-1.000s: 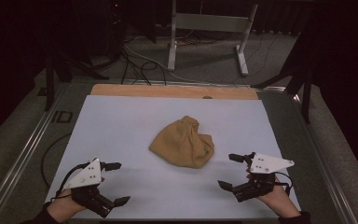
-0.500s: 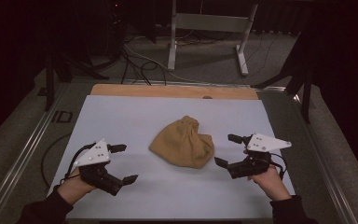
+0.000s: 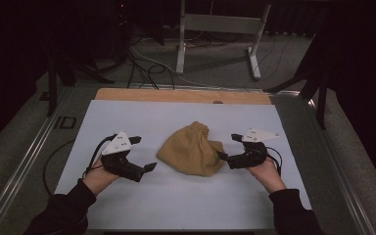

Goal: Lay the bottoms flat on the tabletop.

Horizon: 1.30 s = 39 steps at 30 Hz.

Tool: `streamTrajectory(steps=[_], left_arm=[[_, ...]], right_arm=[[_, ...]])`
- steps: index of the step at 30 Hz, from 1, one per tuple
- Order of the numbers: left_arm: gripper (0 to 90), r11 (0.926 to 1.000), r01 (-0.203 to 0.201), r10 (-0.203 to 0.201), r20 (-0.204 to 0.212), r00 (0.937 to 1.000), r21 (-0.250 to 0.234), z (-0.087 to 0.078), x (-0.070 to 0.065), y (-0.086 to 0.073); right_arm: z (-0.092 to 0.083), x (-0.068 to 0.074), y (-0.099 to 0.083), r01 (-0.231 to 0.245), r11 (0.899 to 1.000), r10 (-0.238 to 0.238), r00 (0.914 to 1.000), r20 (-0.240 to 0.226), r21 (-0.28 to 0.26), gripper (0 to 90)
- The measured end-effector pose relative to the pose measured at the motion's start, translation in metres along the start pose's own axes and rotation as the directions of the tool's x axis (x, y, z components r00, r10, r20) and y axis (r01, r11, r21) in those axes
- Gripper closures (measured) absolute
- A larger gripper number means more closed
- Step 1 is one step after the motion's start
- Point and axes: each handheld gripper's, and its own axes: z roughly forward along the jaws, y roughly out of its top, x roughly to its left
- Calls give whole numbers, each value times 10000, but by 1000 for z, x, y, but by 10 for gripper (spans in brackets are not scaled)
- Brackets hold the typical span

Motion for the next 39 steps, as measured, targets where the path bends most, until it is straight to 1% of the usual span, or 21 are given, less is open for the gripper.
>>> streamTrajectory(steps=[3, 5, 8, 10, 12, 15, 17, 18, 19, 21, 25, 26, 28, 31, 32, 33, 34, 35, 36, 37, 39], left_arm=[[3, 10000, -51, 52, -197, 9998, 35, 11, 5, -2], [3, 10000, -57, 58, -254, 9997, 73, 18, 9, -3], [8, 9987, 236, -222, -303, 9993, 445, 31, 14, -6], [11, 9959, 289, -261, -339, 9991, 852, 42, 18, -9], [25, 9939, 318, -281, -366, 9989, 1058, 51, 22, -12], [52, 9877, 332, -259, -496, 9984, 1525, 68, 27, -17], [104, 9851, 608, -531, -519, 9972, 1607, 77, 32, -19], [134, 9842, 750, -702, -354, 9969, 1604, 81, 34, -20], [141, 9812, 847, -816, -245, 9964, 1733, 87, 36, -21], [154, 9760, 868, -846, -198, 9962, 1997, 94, 39, -23], [186, 9563, 1117, -1108, -186, 9937, 2702, 111, 44, -27], [231, 9543, 1188, -1191, -156, 9928, 2743, 113, 45, -28], [286, 9499, 1279, -1312, -74, 9913, 2851, 116, 46, -31], [423, 9492, 1170, -1259, 118, 9920, 2920, 118, 46, -32], [499, 9498, 1137, -1234, 151, 9922, 2916, 118, 45, -32], [565, 9512, 1114, -1204, 137, 9926, 2879, 118, 44, -32], [635, 9488, 1129, -1213, 103, 9926, 2949, 118, 44, -32], [734, 9476, 1106, -1183, 78, 9929, 2997, 118, 44, -32], [802, 9484, 1068, -1150, 97, 9933, 2984, 117, 44, -31], [856, 9483, 1070, -1174, 171, 9929, 2988, 116, 44, -30], [877, 9480, 1024, -1125, 162, 9935, 3014, 115, 43, -29]], right_arm=[[11, -7, -7, -384, 9993, 384, 9993, 11, 19, 151], [19, -11, -11, -404, 9991, 403, 9991, 98, 127, 213], [31, -18, -17, -404, 9984, 398, 9991, 176, 396, 281], [38, -20, -19, -368, 9972, 352, 9991, 252, 657, 326], [46, -23, -21, -280, 9946, 238, 9988, 434, 998, 371], [55, -28, -24, -364, 9924, 310, 9984, 472, 1178, 422], [61, -29, -26, -421, 9914, 380, 9986, 356, 1237, 437], [64, -29, -27, -461, 9906, 414, 9984, 386, 1291, 450], [68, -29, -28, -529, 9897, 468, 9977, 483, 1333, 452], [72, -31, -30, -624, 9878, 562, 9973, 471, 1426, 475], [80, -33, -36, -659, 9789, 612, 9977, 301, 1932, 561], [82, -33, -38, -499, 9758, 438, 9985, 334, 2129, 594], [83, -32, -40, -514, 9689, 457, 9985, 291, 2419, 662], [82, -29, -39, 130, 9660, -185, 9997, 188, 2582, 819], [82, -27, -37, 198, 9647, -259, 9995, 197, 2626, 870], [82, -25, -36, 381, 9634, -472, 9985, 279, 2653, 884], [81, -23, -35, 576, 9618, -696, 9969, 355, 2678, 893], [81, -21, -33, 622, 9605, -760, 9963, 408, 2713, 897], [80, -22, -33, 654, 9619, -799, 9958, 443, 2655, 898], [79, -22, -32, 614, 9637, -767, 9958, 492, 2597, 900], [78, -22, -31, 575, 9670, -728, 9959, 529, 2483, 900]])
